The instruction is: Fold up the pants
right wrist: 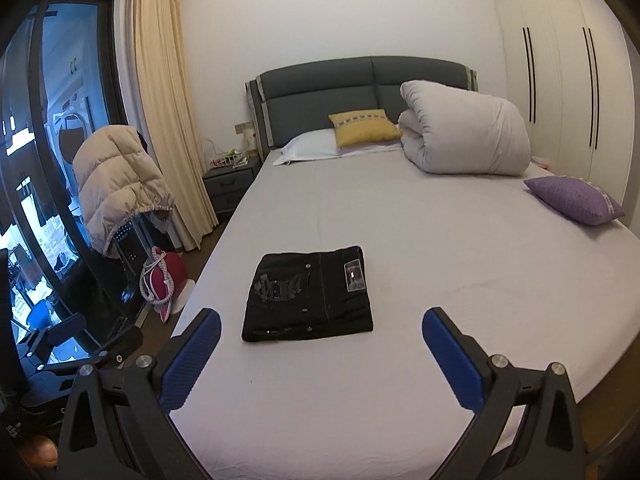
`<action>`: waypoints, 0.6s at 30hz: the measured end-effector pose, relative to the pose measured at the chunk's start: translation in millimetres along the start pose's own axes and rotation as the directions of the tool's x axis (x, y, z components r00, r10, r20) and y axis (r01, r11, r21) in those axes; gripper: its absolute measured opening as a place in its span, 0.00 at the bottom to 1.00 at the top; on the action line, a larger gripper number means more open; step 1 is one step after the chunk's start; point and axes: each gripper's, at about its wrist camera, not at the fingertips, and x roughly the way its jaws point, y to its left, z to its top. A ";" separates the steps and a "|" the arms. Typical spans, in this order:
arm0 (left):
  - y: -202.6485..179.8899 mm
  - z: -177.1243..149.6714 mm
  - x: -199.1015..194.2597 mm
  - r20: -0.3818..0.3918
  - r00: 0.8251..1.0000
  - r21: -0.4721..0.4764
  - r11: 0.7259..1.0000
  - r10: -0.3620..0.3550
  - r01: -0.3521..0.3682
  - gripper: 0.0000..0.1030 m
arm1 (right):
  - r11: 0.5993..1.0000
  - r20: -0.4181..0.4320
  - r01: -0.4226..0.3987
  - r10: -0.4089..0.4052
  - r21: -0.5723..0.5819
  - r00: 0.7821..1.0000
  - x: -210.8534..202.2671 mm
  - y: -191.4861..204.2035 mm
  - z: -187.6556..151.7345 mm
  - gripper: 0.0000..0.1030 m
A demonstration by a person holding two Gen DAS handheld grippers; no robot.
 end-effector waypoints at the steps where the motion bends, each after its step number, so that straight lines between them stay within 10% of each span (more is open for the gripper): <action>1: 0.6 -0.6 4.9 -0.011 1.000 -0.004 1.000 -0.001 0.001 1.00 | 1.000 -0.005 0.000 0.000 -0.001 1.000 2.2 0.2 0.3 1.00; 18: 5.1 1.0 49.2 -0.060 0.998 -0.016 1.000 0.004 -0.005 1.00 | 1.000 -0.061 -0.003 0.002 -0.029 0.998 18.8 10.4 -1.4 1.00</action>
